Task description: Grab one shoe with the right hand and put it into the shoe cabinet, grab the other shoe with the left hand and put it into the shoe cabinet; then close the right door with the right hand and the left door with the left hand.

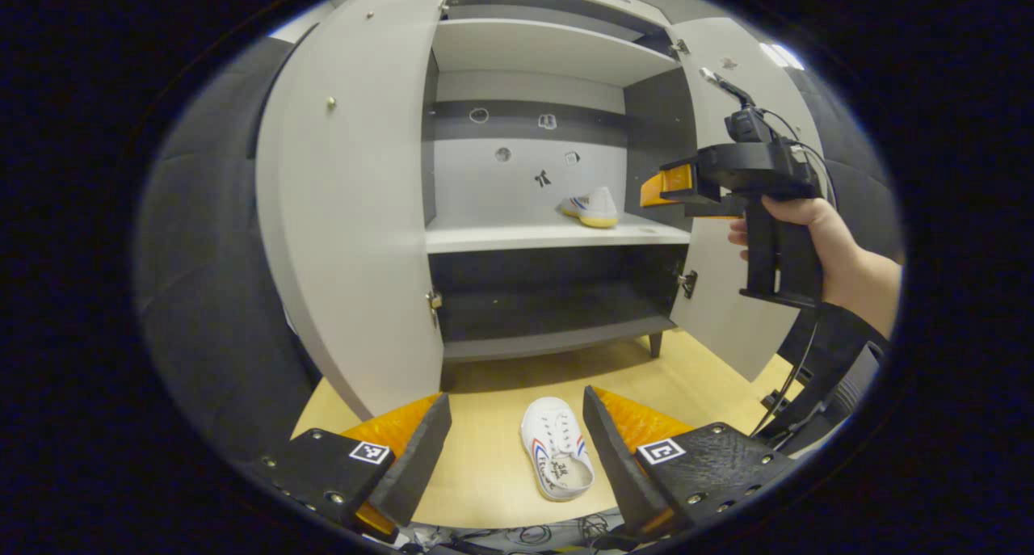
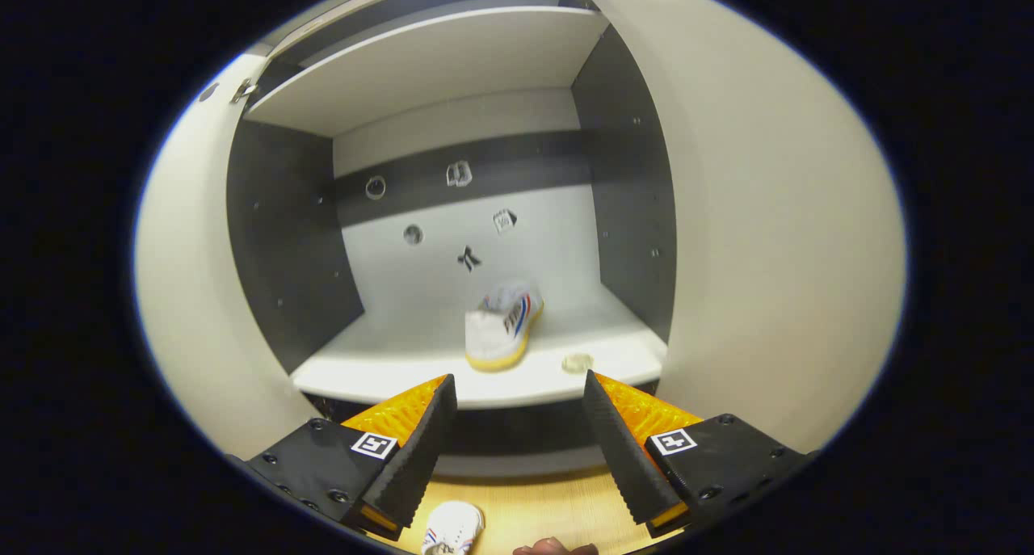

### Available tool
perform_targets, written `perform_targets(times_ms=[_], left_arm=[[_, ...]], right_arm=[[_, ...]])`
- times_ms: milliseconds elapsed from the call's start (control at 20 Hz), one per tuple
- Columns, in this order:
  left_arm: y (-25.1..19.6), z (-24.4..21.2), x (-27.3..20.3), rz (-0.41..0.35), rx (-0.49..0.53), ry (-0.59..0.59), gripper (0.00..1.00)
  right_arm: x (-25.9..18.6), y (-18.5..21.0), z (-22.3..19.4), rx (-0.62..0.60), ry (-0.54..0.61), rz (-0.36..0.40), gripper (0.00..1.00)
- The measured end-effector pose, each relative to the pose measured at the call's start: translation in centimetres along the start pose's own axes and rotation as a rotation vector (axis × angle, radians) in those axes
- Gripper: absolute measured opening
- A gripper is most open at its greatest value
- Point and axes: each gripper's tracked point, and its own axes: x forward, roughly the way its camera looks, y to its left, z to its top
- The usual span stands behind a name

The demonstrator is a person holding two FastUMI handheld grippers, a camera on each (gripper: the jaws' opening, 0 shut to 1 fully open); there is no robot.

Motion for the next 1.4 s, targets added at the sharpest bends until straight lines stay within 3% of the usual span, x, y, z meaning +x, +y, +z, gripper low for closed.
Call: perform_targets(times_ms=[250, 500, 850, 1000, 1100, 1250, 1300, 1350, 1400], left_arm=[[-1.2, -6.4, 5.2, -0.091, 0.043, 0.144, 0.93], [-2.2, -14.1, 10.1, -0.165, 0.052, 0.274, 0.95], [-1.6, -20.0, 14.2, -0.184, 0.005, 0.448, 0.92], [-2.0, -21.2, 15.6, -0.189, -0.003, 0.490, 0.91], [-2.2, -21.8, 16.0, -0.189, 0.024, 0.514, 0.64], [-2.3, -22.0, 15.9, -0.199, 0.048, 0.539, 0.64], [-3.1, -22.4, 15.6, -0.236, 0.025, 0.571, 0.65], [-3.0, -22.7, 15.7, -0.226, 0.005, 0.589, 0.60], [-3.0, -22.5, 15.6, -0.220, -0.007, 0.598, 0.49]], right_arm=[[-5.6, -1.2, -6.9, -0.030, 0.115, -0.037, 0.98], [-10.4, -3.9, -10.9, -0.012, 0.165, -0.109, 0.98], [-17.0, -9.1, -11.1, -0.120, 0.103, -0.234, 0.98], [-19.4, -12.6, -10.6, -0.092, 0.079, -0.345, 0.97], [-21.0, -14.5, -10.7, -0.045, 0.068, -0.408, 0.97], [-23.1, -17.6, -11.4, -0.009, 0.072, -0.504, 0.97], [-24.0, -18.7, -11.7, 0.002, 0.074, -0.535, 0.99], [-24.6, -19.7, -11.9, 0.016, 0.077, -0.564, 0.99], [-25.0, -20.8, -12.0, 0.033, 0.076, -0.591, 0.99]])
